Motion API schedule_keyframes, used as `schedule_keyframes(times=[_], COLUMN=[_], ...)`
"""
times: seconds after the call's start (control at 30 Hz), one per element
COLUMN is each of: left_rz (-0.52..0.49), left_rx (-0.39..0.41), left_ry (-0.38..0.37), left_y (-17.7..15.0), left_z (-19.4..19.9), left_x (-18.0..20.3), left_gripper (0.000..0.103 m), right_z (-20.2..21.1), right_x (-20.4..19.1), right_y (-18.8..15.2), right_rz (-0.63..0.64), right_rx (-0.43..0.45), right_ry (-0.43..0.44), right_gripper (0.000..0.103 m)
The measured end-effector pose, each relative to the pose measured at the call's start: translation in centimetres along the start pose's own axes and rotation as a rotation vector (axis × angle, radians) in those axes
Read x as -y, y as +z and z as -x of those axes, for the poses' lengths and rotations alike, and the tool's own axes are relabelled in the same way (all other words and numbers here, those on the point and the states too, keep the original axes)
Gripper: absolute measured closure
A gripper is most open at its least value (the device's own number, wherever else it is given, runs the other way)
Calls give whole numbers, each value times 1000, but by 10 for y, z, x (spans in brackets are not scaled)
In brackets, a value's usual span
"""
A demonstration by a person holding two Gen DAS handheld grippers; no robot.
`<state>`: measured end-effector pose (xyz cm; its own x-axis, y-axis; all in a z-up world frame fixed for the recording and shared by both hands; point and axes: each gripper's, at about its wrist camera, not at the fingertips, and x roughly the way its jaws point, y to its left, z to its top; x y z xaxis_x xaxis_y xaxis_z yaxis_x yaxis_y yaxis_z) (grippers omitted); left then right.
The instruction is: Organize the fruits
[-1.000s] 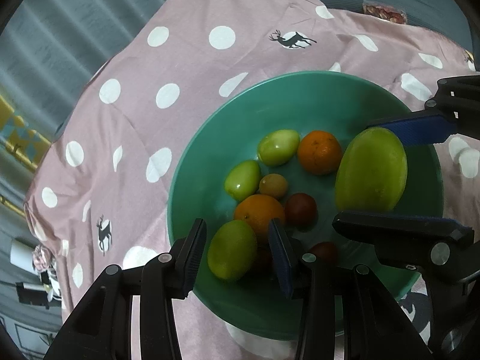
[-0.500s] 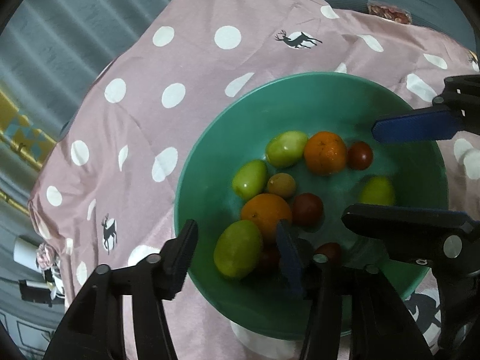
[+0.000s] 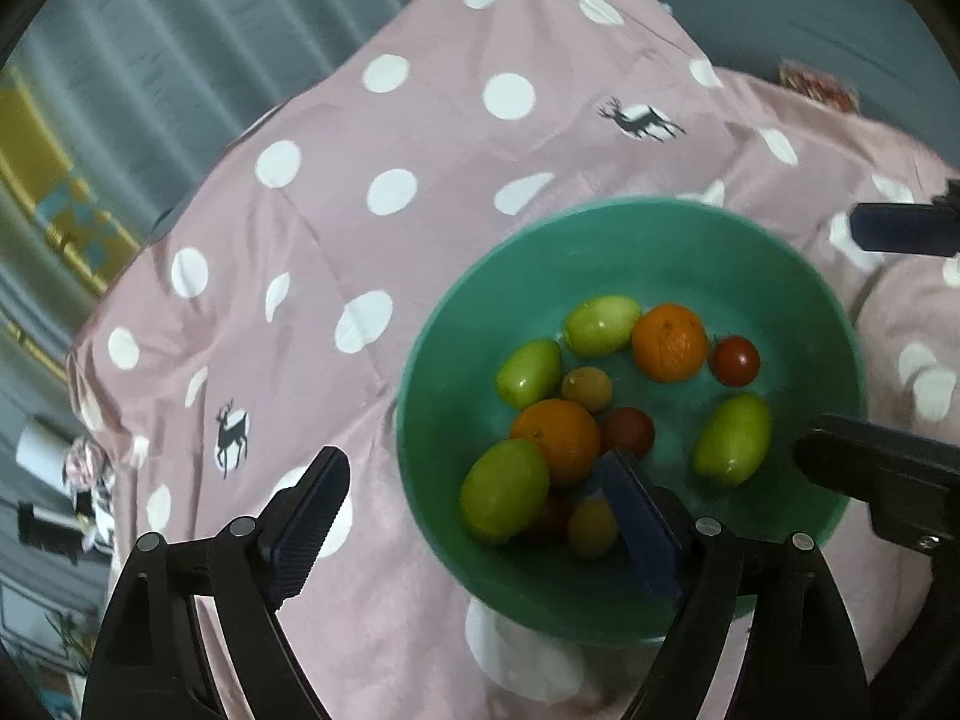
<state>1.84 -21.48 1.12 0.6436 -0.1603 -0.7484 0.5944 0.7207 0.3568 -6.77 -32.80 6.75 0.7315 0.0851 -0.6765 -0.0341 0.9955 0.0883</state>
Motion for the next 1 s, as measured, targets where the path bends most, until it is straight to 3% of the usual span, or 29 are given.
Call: schedule_keyframes(times=[0.23,0.43,0.63,1.0], left_rz=[121,215,234,280], left_rx=[5,23,32,55], left_ry=[-37,-57,12,6], left_y=[-3,-9,-10,-11], left_z=[20,39,56,77], left_x=[-16,-25,-29,-40], left_gripper=[4,3,3,3], right_z=[13,24,34,37], right_x=[-1,-8,-12,-21], right_y=[-2,-2,-1,7], right_rz=[9,35,42,9], right_rx=[-12,-36,-53,-56], right_ry=[-35,-50,-45,-1], right_gripper=[0,0,0,0])
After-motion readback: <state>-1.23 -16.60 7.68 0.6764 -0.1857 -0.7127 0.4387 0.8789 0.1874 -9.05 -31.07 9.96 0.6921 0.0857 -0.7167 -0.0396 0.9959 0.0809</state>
